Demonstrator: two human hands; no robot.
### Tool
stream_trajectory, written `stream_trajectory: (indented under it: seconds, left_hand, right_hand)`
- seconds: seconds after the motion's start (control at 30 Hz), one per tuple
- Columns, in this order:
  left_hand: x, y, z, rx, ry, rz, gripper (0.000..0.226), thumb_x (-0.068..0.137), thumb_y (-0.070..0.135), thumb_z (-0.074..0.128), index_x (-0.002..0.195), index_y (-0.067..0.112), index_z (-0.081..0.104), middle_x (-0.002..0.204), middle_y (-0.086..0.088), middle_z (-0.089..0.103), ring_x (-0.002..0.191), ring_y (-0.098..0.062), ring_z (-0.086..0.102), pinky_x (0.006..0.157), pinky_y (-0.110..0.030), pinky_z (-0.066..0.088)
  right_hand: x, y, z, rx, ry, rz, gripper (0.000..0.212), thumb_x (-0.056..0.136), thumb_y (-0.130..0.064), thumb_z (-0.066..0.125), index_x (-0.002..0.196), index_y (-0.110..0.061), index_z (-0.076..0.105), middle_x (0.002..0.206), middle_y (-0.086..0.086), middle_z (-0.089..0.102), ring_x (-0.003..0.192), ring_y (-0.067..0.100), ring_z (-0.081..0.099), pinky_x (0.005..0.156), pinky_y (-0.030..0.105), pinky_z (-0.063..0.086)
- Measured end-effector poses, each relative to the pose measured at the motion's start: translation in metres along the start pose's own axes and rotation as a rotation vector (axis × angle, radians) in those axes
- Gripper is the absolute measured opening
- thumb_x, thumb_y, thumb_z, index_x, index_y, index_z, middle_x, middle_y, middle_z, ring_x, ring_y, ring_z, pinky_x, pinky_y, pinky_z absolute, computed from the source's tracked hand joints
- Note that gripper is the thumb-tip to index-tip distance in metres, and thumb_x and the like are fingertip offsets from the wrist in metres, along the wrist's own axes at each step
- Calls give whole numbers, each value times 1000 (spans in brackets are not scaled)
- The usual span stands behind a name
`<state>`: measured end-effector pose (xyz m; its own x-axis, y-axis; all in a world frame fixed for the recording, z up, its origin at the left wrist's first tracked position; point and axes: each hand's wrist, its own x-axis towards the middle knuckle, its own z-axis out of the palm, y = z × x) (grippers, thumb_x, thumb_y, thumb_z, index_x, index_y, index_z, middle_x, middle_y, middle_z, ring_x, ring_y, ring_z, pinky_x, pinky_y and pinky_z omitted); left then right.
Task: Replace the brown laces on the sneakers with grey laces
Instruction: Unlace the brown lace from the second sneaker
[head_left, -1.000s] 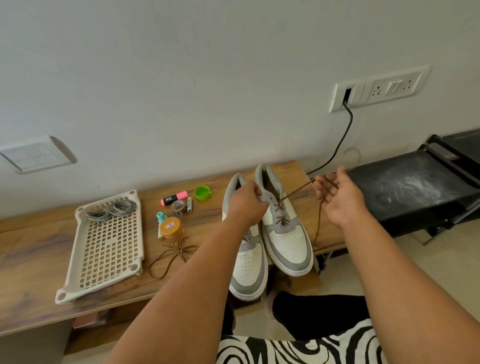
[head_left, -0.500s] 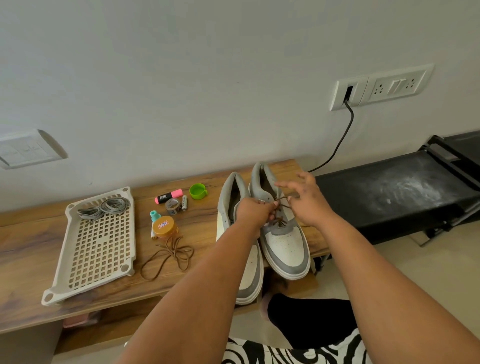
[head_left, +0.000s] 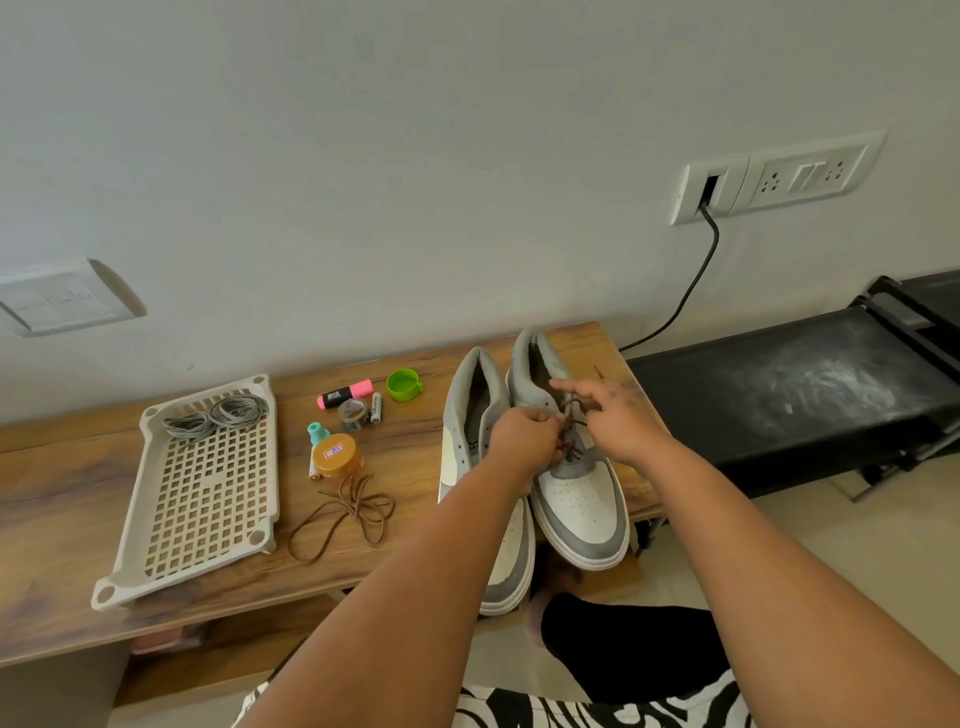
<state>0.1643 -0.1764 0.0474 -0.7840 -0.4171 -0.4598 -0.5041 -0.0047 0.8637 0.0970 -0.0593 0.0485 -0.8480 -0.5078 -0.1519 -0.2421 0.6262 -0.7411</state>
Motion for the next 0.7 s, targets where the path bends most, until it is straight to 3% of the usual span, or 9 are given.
stream_trajectory:
  seconds: [0.1, 0.2, 0.27, 0.33, 0.4, 0.5, 0.6, 0.7]
  left_hand:
    - [-2, 2, -2, 34, -56, 103, 13, 92, 17, 61, 81, 11, 62, 70, -4, 59, 61, -12, 53, 59, -20, 49]
    - [-3, 6, -10, -29, -130, 108, 13, 89, 19, 62, 80, 10, 67, 66, -2, 61, 58, -9, 53, 56, -18, 44]
    - [-4, 6, -11, -4, -75, 97, 24, 91, 33, 62, 78, 12, 65, 63, 2, 59, 56, -8, 51, 55, -19, 41]
    - [2, 1, -11, 171, 49, 147, 36, 92, 47, 59, 78, 14, 61, 67, 1, 58, 60, -11, 52, 59, -24, 44]
    - [6, -2, -12, 336, 98, 215, 29, 93, 40, 62, 76, 16, 58, 72, -1, 59, 68, -15, 56, 69, -30, 51]
    - [8, -3, -14, 332, -6, 252, 13, 90, 20, 66, 79, 15, 63, 76, 0, 63, 71, -14, 57, 76, -32, 55]
    - [-3, 13, -23, 186, -183, 251, 7, 86, 14, 68, 81, 9, 68, 74, -1, 62, 67, -9, 52, 64, -19, 46]
    - [-12, 22, -39, 162, -401, 222, 22, 90, 16, 62, 69, 9, 66, 59, 7, 60, 54, -1, 47, 52, -14, 36]
  right_hand:
    - [1, 1, 0, 17, -6, 3, 62, 95, 1, 39, 134, -46, 52, 148, 4, 40, 133, 24, 42, 102, 36, 44]
    - [2, 2, -1, 57, -1, 2, 58, 97, -2, 40, 129, -49, 55, 148, 5, 40, 131, 24, 44, 102, 36, 46]
    - [2, 1, -2, 73, -4, 11, 57, 98, -3, 39, 129, -48, 56, 149, 5, 39, 131, 25, 44, 102, 36, 47]
    - [1, -1, -2, 81, -11, 19, 57, 98, -2, 38, 130, -46, 55, 149, 5, 39, 131, 24, 44, 99, 34, 47]
    - [0, -1, -2, 83, -13, 21, 57, 98, -2, 38, 132, -45, 54, 150, 5, 39, 128, 22, 45, 95, 32, 47]
    - [1, -1, -2, 98, -10, 26, 57, 98, -3, 39, 133, -45, 54, 149, 3, 42, 117, 19, 50, 93, 32, 50]
    - [4, 2, -2, 154, -6, 43, 53, 99, -5, 41, 130, -45, 56, 146, 2, 48, 119, 20, 53, 94, 35, 52]
    - [7, 4, -2, 216, -16, 67, 50, 98, -6, 44, 129, -42, 59, 145, 1, 49, 124, 17, 49, 92, 28, 47]
